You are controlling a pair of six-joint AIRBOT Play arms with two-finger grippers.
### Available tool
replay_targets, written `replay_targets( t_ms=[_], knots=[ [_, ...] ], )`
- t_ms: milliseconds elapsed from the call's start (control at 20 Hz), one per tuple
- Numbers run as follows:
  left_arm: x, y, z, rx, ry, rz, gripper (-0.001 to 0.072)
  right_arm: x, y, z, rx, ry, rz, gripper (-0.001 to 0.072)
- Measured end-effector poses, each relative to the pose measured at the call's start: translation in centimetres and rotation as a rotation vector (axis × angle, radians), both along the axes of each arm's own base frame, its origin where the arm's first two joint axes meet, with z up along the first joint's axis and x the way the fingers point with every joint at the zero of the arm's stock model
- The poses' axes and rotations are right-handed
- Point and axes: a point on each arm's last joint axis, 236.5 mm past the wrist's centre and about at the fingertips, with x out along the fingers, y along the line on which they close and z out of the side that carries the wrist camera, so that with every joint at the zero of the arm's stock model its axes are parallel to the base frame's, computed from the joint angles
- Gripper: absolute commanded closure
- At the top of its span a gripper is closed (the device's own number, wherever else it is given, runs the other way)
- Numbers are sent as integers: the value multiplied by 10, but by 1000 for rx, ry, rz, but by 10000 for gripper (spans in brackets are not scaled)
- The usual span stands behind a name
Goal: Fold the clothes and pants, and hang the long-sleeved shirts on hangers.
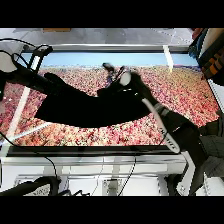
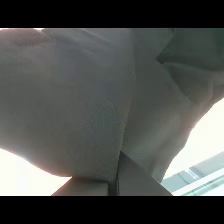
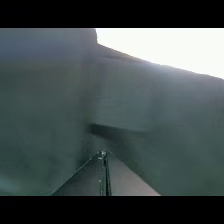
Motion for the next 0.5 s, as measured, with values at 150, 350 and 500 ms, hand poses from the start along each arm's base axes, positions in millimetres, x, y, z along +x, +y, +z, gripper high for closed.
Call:
replay_targets(
  t_ms=[150, 350, 500],
  knots=[
    [7, 0, -4, 0, -8, 5, 700, -35, 54, -43, 11, 73, 1, 694],
    [19, -2, -11, -11, -19, 12, 699, -75, 120, -67, 85, 88, 8, 694],
    [28, -21, -14, -96, -19, 14, 699, -79, 134, -66, 98, 48, 8, 695]
  ],
)
